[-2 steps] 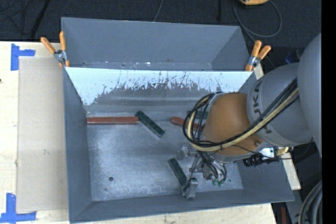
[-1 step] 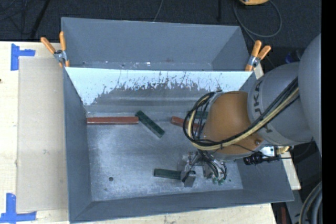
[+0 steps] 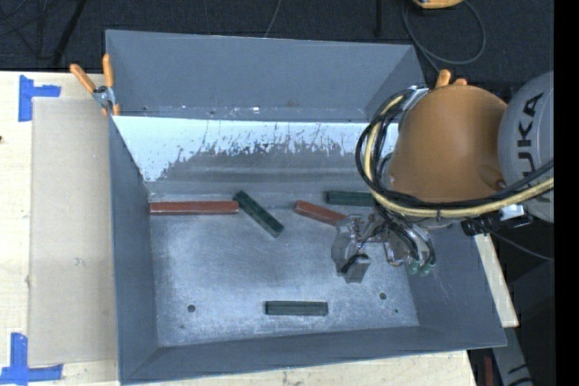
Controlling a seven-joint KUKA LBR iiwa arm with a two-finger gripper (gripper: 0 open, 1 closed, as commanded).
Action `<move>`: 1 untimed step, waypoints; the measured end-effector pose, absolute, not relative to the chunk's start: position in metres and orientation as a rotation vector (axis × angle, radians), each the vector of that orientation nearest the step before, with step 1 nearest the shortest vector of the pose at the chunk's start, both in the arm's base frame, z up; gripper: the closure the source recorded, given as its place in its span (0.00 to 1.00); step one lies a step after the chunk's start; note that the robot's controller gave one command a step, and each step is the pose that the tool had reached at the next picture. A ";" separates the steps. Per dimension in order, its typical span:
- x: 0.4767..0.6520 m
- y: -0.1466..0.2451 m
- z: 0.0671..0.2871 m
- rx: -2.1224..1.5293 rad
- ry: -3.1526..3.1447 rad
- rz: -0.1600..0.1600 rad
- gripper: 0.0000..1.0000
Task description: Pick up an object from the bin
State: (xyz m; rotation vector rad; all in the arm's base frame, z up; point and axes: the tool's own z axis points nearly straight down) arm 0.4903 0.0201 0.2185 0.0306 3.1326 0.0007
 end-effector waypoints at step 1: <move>0.489 0.020 0.214 0.031 3.141 0.000 0.00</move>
Offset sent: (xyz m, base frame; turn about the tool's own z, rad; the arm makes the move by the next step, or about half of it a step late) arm 0.0000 0.0000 0.0000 0.0000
